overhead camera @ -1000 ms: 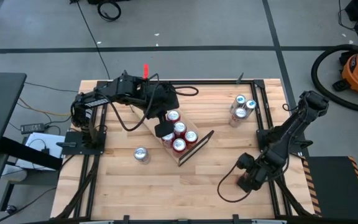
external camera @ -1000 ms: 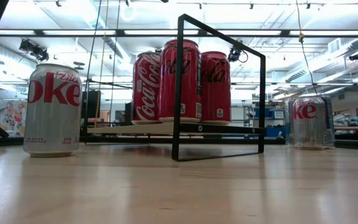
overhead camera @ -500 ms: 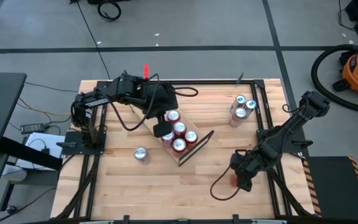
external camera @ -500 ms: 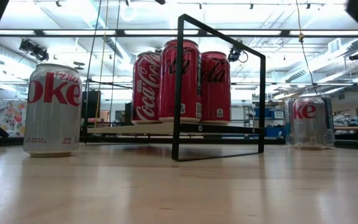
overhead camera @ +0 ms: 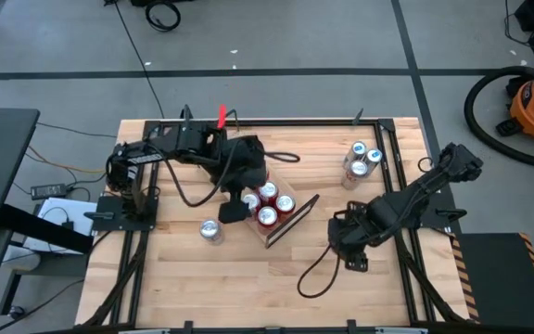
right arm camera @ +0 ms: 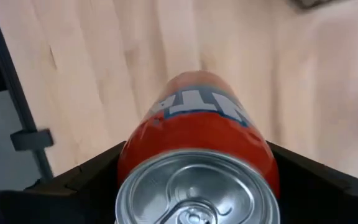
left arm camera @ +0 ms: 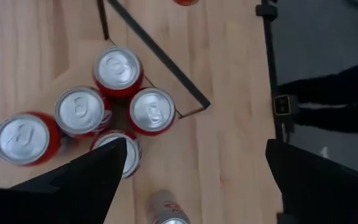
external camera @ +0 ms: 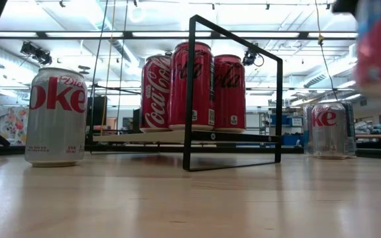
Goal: Place canned beverage on shelf
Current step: Put the orange soda can on the shelf aligned with the other orange soda can
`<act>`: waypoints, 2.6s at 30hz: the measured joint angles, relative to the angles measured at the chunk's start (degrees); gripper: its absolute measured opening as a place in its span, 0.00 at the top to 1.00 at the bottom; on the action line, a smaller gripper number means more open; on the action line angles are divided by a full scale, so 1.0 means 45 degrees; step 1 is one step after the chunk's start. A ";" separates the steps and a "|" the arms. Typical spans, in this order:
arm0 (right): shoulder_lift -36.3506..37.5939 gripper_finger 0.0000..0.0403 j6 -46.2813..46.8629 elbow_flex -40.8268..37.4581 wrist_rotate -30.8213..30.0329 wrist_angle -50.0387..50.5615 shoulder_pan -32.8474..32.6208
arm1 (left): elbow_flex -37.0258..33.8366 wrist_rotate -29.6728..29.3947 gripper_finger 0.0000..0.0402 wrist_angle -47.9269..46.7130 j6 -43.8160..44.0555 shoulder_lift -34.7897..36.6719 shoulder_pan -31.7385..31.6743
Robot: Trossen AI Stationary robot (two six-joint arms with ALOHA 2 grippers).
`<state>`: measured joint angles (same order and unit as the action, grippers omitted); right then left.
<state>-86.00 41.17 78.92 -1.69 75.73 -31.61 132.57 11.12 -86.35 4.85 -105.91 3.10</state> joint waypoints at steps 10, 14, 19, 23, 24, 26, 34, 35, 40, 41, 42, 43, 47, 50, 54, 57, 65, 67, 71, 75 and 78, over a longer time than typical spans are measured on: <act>0.0059 0.14 -0.0626 0.2941 -0.1424 0.1795 0.0975 | 0.0000 -0.1325 0.01 0.2366 -0.0720 -0.0019 0.0382; 0.0036 0.14 -0.0627 0.3704 -0.1436 0.2024 0.1289 | 0.0000 -0.1828 0.01 0.3487 -0.1102 -0.0019 0.0382; 0.0026 0.14 -0.0556 0.4484 -0.1888 0.2295 0.1569 | 0.0005 -0.1904 0.02 0.4270 -0.1627 -0.0019 0.0423; 0.0016 0.14 -0.0540 0.5088 -0.2278 0.2619 0.1732 | 0.0005 -0.1892 0.06 0.4393 -0.1894 -0.0020 0.0445; 0.0016 0.14 -0.0536 0.5252 -0.2385 0.2693 0.1758 | 0.0005 -0.1892 0.08 0.4384 -0.1923 -0.0020 0.0445; 0.0016 0.14 -0.0535 0.5592 -0.2574 0.2861 0.1814 | 0.0005 -0.1893 0.10 0.4371 -0.1934 -0.0022 0.0440; -0.0006 0.14 -0.0535 0.6657 -0.3085 0.3186 0.1819 | -0.1864 -0.1892 0.16 0.5661 -0.1774 0.0192 0.0550; -0.0012 0.14 -0.0535 0.6726 -0.3102 0.3178 0.1819 | -0.2257 -0.1892 0.17 0.6070 -0.1736 0.0281 0.0589; -0.0173 0.14 -0.0603 0.6789 -0.3071 0.3200 0.1819 | -0.4077 -0.1887 0.19 0.7435 -0.1239 0.1185 0.0803; -0.0210 0.14 -0.0660 0.6789 -0.3079 0.3196 0.1819 | -0.4353 -0.1890 0.19 0.7684 -0.1133 0.1417 0.0809; -0.0246 0.14 -0.0788 0.6789 -0.3073 0.3177 0.1819 | -0.4658 -0.1930 0.20 0.8009 -0.1031 0.1670 0.0805; -0.0299 0.14 -0.0895 0.6789 -0.3055 0.3139 0.1819 | -0.4938 -0.2019 0.20 0.8444 -0.0947 0.1941 0.0800; -0.0638 0.14 -0.1625 0.7006 -0.3193 0.2799 0.2020 | -0.6430 -0.2418 0.21 0.9900 -0.0662 0.3427 0.0756; -0.0814 0.14 -0.2506 0.7338 -0.3406 0.2443 0.2251 | -0.7748 -0.2573 0.21 1.0790 -0.0024 0.4323 0.0700; -0.0878 0.14 -0.3772 0.7479 -0.3435 0.1397 0.2584 | -0.9063 -0.2562 0.21 1.1497 0.1481 0.4904 0.0635; -0.0853 0.14 -0.4581 0.7479 -0.3419 0.0793 0.2801 | -0.9453 -0.2335 0.21 1.1645 0.2392 0.4850 0.0621; -0.0819 0.14 -0.5799 0.7489 -0.3583 -0.0375 0.3344 | -0.9589 -0.2321 0.21 1.2613 0.1440 0.4315 0.0767; -0.0824 0.14 -0.5292 0.7489 -0.3898 0.0315 0.3467 | -0.9525 -0.2692 0.21 1.1989 0.1008 0.4303 0.0754; -0.0921 0.14 -0.2258 0.8928 -0.2422 0.2885 0.4033 | -0.8209 -0.0744 0.21 1.0967 0.2331 0.4367 0.0585; -0.0049 0.14 -0.0060 0.9552 -0.0479 0.3021 0.2591 | -0.7023 -0.0980 0.21 0.8793 0.2459 0.4935 0.1592; 0.0267 0.14 0.1310 0.7793 -0.0722 0.2885 0.0787 | -0.8257 -0.1570 0.21 1.2177 0.2463 0.4477 0.3171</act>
<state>-84.80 47.06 113.99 -4.94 88.71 -28.07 95.42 4.06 -31.56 15.93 -85.76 17.37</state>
